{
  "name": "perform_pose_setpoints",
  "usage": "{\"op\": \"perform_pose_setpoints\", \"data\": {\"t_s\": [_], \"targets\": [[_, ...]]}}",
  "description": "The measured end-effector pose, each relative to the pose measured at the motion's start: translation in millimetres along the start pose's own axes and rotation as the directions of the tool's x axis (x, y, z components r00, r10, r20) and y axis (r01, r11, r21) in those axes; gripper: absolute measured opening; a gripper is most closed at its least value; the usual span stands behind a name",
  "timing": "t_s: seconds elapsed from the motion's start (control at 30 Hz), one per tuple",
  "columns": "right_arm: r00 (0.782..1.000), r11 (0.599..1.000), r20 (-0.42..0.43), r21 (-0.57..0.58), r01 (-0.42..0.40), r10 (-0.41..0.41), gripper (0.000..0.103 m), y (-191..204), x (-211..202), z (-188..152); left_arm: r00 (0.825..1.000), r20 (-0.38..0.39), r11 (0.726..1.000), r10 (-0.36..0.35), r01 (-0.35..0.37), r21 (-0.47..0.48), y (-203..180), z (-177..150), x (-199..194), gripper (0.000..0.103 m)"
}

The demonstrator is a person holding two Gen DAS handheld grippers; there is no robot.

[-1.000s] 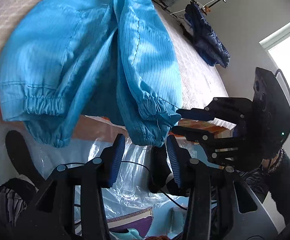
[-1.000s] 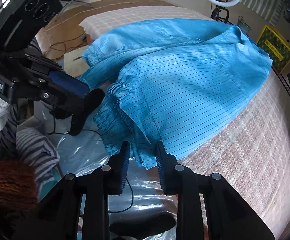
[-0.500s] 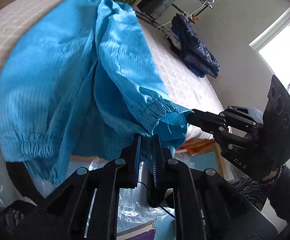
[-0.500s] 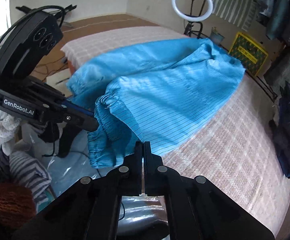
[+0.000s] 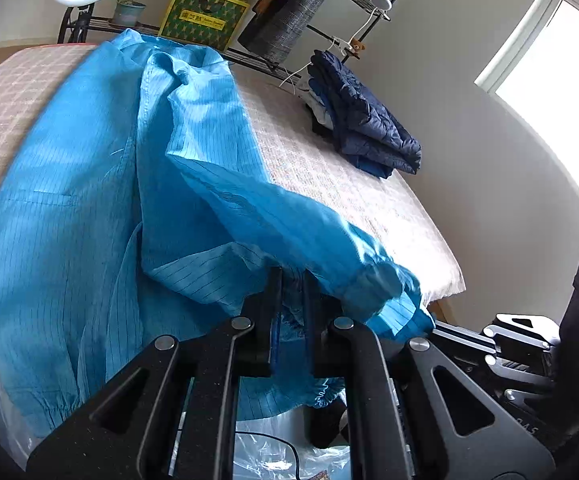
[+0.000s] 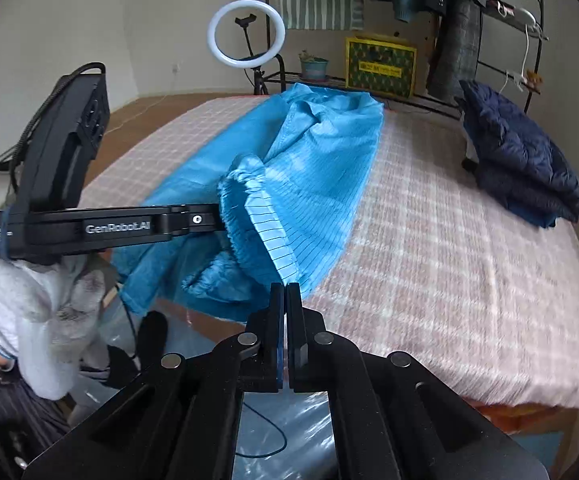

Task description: Fold large clothes

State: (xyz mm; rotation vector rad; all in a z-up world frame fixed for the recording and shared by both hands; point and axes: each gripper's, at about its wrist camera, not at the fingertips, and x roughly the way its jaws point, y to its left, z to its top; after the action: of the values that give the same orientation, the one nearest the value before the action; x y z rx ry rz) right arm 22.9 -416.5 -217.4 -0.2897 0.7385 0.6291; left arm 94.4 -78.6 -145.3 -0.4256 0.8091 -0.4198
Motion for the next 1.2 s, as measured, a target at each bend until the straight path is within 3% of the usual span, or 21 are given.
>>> {"op": "perform_pose_setpoints", "data": {"t_s": [0.17,0.33,0.4,0.53,0.63,0.7,0.9,1.17,1.2], "targets": [[0.999,0.998,-0.004,0.045,-0.032,0.032,0.000,14.8,-5.8,-7.2,0.999,-0.042,0.999,0.029,-0.029,-0.015,5.5,-21.6,0.0,0.008],[0.985,0.984,-0.056,-0.052,-0.169,0.166,0.000,29.6,-7.8,-21.8,0.992,-0.092,0.996,0.082,-0.083,-0.011,21.1,-42.1,-17.5,0.008],[0.983,0.983,-0.076,-0.067,-0.173,0.167,0.000,27.9,-8.7,-29.6,0.991,-0.088,0.995,0.103,-0.103,0.010,22.9,-47.0,-28.8,0.008],[0.982,0.987,-0.131,-0.068,-0.144,0.135,0.014,10.5,5.1,-38.9,0.989,-0.061,0.991,0.135,-0.133,0.032,22.7,-49.1,-41.2,0.008],[0.980,0.982,-0.182,-0.157,-0.109,0.080,0.015,4.8,29.9,-47.0,0.990,-0.043,0.990,0.137,-0.137,0.014,27.3,-48.2,-45.9,0.008],[0.970,0.973,-0.223,-0.186,-0.135,0.092,0.015,3.6,47.4,-53.1,0.991,-0.042,0.992,0.129,-0.128,0.006,28.2,-46.2,-45.7,0.008],[0.970,0.949,-0.222,-0.273,-0.157,0.096,0.015,11.4,79.9,-62.4,0.988,-0.049,0.989,0.146,-0.145,0.008,27.6,-46.0,-41.5,0.008],[0.981,0.860,-0.189,-0.491,-0.141,0.052,0.014,36.8,86.7,-64.4,0.986,-0.063,0.988,0.153,-0.154,-0.008,33.5,-51.4,-40.1,0.008],[0.978,0.852,-0.206,-0.505,-0.140,0.038,0.007,38.3,91.0,-66.0,0.986,-0.063,0.988,0.154,-0.155,-0.013,34.6,-51.2,-40.1,0.008]]}}
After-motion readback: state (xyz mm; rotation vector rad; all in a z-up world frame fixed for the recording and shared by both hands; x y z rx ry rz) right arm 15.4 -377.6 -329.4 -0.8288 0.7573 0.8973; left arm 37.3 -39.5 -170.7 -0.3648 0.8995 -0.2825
